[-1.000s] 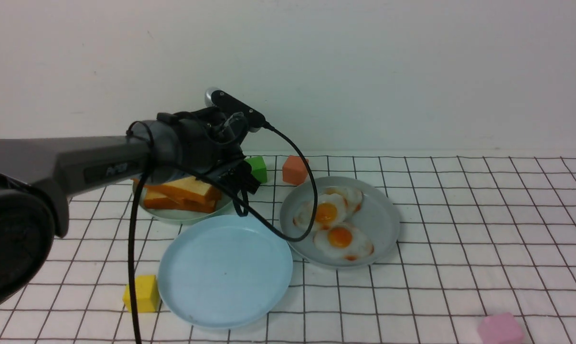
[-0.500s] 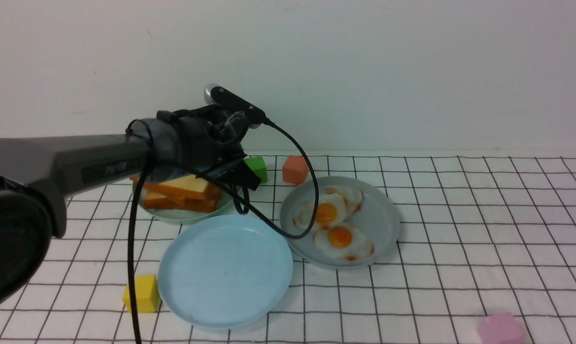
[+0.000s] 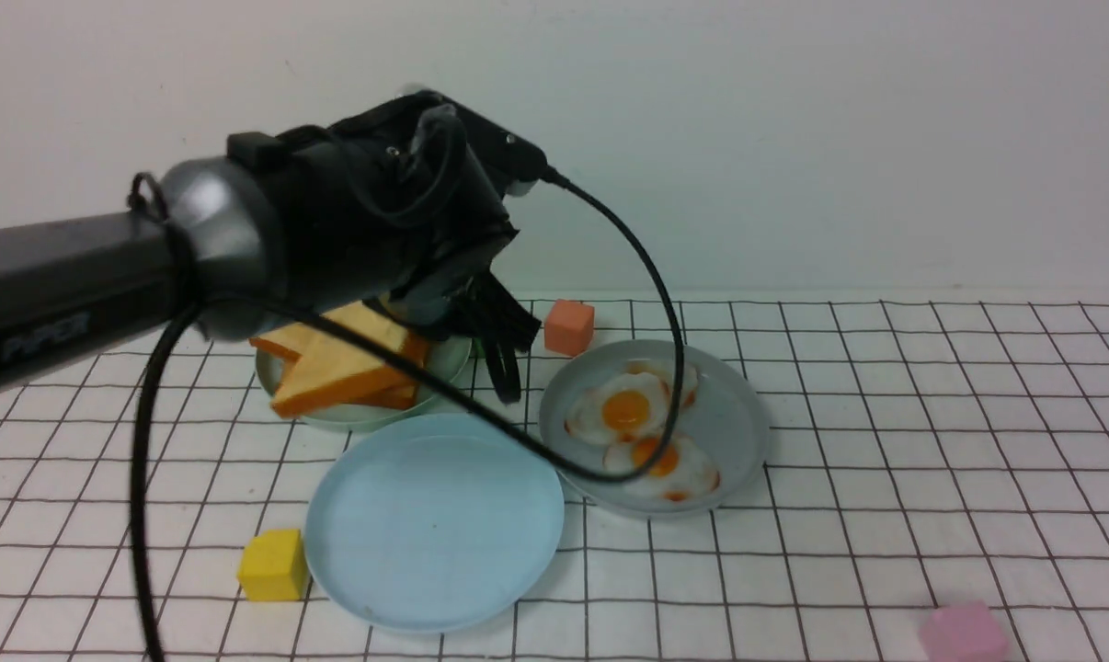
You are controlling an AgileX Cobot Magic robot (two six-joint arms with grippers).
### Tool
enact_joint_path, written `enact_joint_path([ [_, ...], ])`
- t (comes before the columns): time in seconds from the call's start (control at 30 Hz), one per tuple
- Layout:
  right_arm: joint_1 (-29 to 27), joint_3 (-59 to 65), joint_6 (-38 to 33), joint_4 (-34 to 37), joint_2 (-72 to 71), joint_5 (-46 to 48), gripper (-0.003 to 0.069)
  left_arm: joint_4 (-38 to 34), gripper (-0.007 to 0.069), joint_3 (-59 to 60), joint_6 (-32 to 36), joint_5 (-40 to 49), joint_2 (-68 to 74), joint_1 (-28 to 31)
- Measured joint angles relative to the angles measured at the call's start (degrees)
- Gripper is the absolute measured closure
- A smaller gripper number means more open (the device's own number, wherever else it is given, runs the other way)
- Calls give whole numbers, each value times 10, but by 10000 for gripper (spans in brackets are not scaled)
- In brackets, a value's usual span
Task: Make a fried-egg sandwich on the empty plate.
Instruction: Use the left arm to put a slice of bread into the empty plate in the middle
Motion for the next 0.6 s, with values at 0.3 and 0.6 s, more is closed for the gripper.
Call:
enact_joint_path([
  [0.3,0,0,0,0,0,3,620,-80,548,148,70,-75,-58,-19],
  [0.6,0,0,0,18,0,0,616,-16,556,163,93,-166,-32,-19],
])
